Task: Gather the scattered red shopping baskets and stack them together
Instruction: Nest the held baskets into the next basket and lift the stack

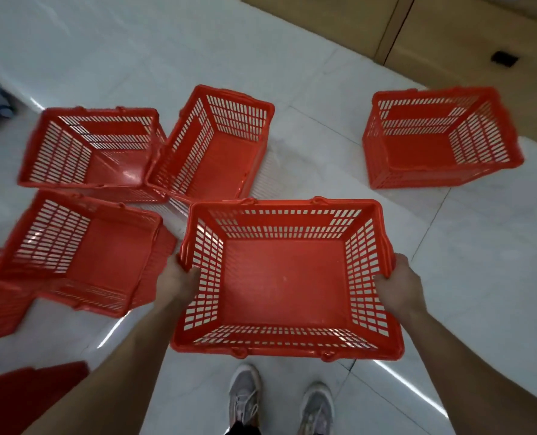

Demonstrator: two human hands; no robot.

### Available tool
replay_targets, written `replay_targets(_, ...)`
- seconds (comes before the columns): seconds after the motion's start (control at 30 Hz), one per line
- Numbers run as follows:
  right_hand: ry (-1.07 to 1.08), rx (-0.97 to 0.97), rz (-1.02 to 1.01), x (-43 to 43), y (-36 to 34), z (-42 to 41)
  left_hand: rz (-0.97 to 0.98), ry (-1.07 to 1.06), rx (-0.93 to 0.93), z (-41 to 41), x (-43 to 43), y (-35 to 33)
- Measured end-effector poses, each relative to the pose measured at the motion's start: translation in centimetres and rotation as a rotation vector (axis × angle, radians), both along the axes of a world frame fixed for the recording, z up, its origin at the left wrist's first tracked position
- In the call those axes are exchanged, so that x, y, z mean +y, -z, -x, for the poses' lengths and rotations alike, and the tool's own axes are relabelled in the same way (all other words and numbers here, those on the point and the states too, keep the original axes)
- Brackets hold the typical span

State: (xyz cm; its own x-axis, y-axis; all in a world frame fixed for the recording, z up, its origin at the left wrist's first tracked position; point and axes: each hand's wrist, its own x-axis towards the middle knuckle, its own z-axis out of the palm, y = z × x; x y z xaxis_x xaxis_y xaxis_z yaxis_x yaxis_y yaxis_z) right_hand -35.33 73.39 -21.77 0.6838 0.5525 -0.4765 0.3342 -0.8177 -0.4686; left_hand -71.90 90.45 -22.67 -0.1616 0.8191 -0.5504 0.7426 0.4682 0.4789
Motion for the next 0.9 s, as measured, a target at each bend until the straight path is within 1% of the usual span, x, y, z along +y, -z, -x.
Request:
replay_targets(0.2, -0.138, 0.014, -0.015, 3.2, -17.2, 4.1, -0.081, -0.121, 0.114, 7.5, -2.6, -17.5)
replay_targets(0.3, -0.217, 0.025, -0.031, 5.1, -23.5, 8.3, -0.088, -0.2, 0.119, 12.5, -5.1, -24.8)
replay_targets(0.43, -0.375, 0.04, -0.059, 8.3, -30.4, 15.7, -0.133, -0.426, 0.142, 20.2, -10.0, -32.0)
replay_targets(0.53, -0.536, 0.066, -0.1, 10.6, -34.2, 22.1, -0.187, -0.582, 0.186, 26.1, -14.5, -35.6)
replay_targets(0.63, -0.697, 0.084, -0.151, 12.6, -36.6, 29.5, -0.197, -0.755, 0.194, 31.9, -19.6, -37.6)
replay_targets(0.8, -0.951, 0.122, -0.163, 14.5, -38.6, 43.0, -0.21, -1.03, 0.175, 39.9, -27.9, -38.4)
replay_targets(0.9, -1.096, 0.105, -0.155, 14.9, -38.9, 51.5, -0.202, -1.162, 0.166, 43.8, -32.6, -38.2)
